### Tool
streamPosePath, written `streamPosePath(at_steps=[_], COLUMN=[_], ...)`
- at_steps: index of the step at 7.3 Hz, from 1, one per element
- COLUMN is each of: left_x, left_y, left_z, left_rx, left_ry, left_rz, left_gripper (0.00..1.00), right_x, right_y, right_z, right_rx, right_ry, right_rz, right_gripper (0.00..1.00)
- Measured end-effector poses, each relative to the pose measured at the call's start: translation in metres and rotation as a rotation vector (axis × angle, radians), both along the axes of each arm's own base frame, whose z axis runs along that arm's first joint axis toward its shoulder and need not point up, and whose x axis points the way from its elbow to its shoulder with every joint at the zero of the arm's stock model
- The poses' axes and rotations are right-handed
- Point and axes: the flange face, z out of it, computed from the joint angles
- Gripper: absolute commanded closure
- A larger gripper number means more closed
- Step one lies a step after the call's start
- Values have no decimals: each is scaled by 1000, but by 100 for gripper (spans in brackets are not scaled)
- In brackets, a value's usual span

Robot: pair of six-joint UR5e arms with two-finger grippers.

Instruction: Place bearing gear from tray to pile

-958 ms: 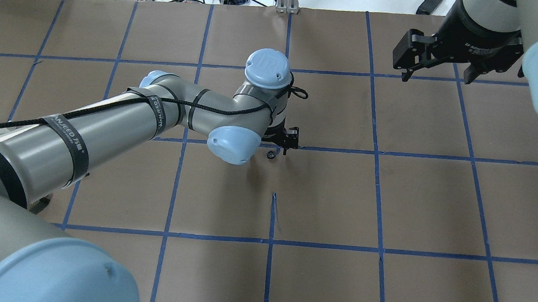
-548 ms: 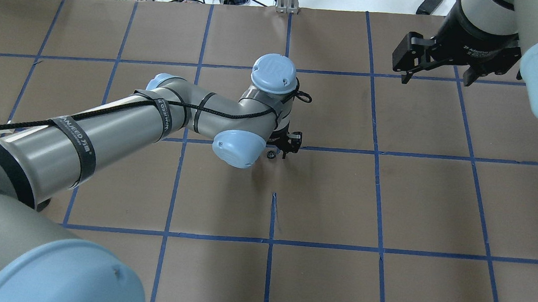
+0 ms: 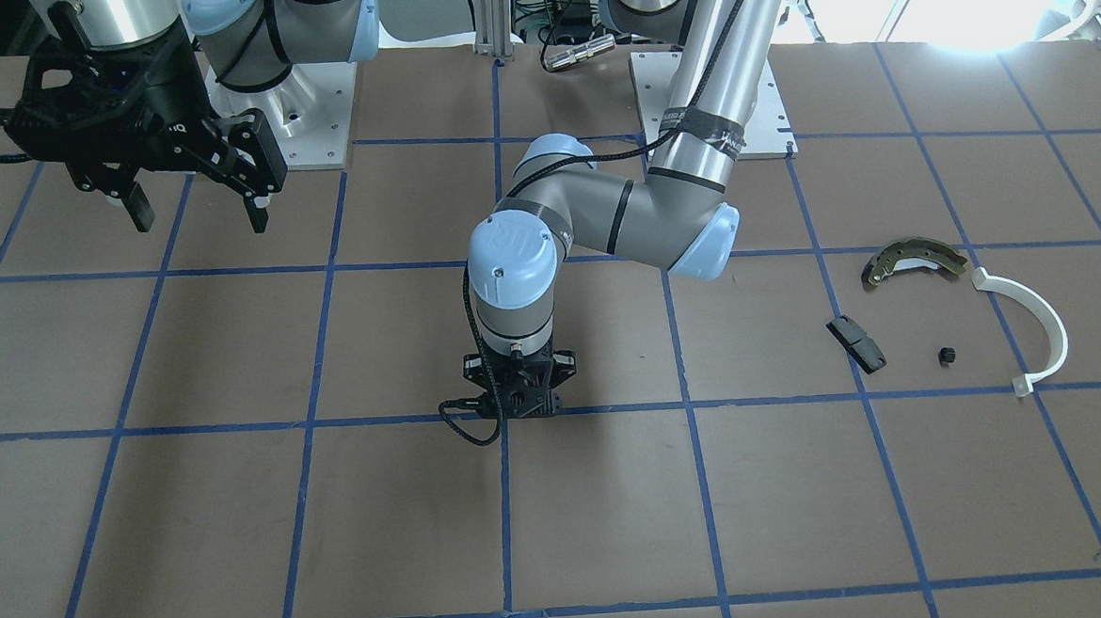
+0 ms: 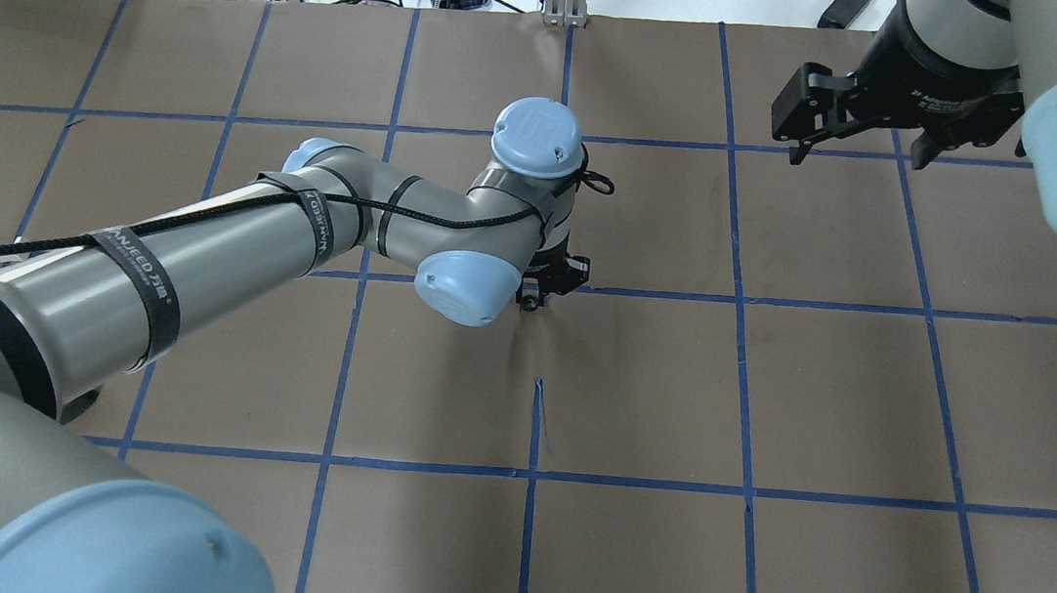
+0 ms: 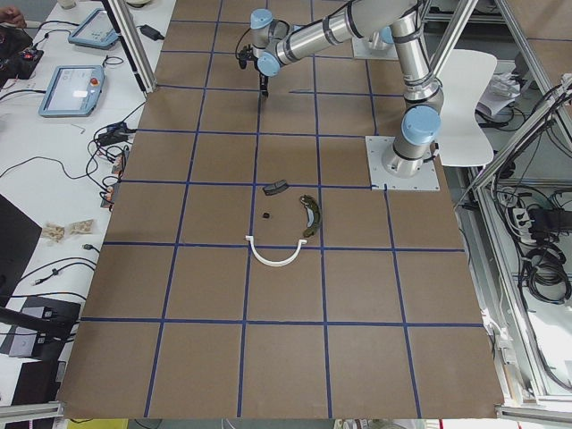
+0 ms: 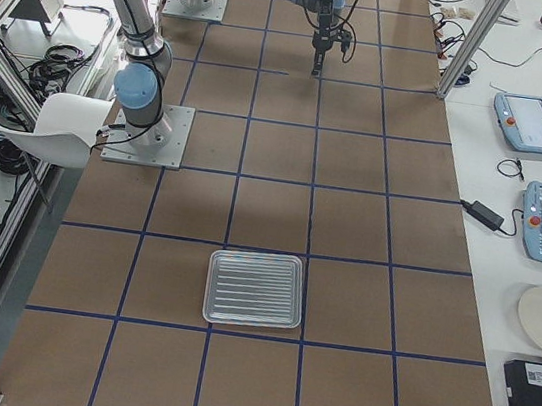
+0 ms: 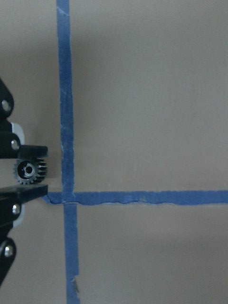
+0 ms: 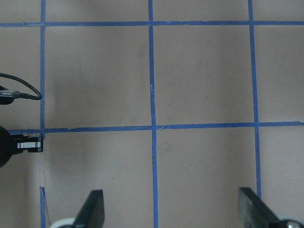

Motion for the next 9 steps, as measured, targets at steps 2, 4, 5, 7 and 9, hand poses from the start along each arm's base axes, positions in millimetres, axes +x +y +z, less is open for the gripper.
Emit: streamPosePath(at_steps=[2,4,5,7,9], left_x=[11,78,132,271,391], left_y=[-8,-31,-43,-58,-42], left_z=[14,48,69,89,101], left_rx=[-11,-3,8,47,83], left_ry=[8,1,-18,-76,-142], left_rz=[18,4,-36,-80,-142], left_gripper=[100,100,100,100,100], right_x=[0,0,0,0,0], right_y=[0,0,0,0,0], right_z=[0,1,2,2,2], right_rx=[0,-2,-4,-4,-4], right_ry=[-2,-4,-5,-5,-5], right_rz=[-2,-3,-4,-4,-4], right_gripper=[0,0,0,0,0])
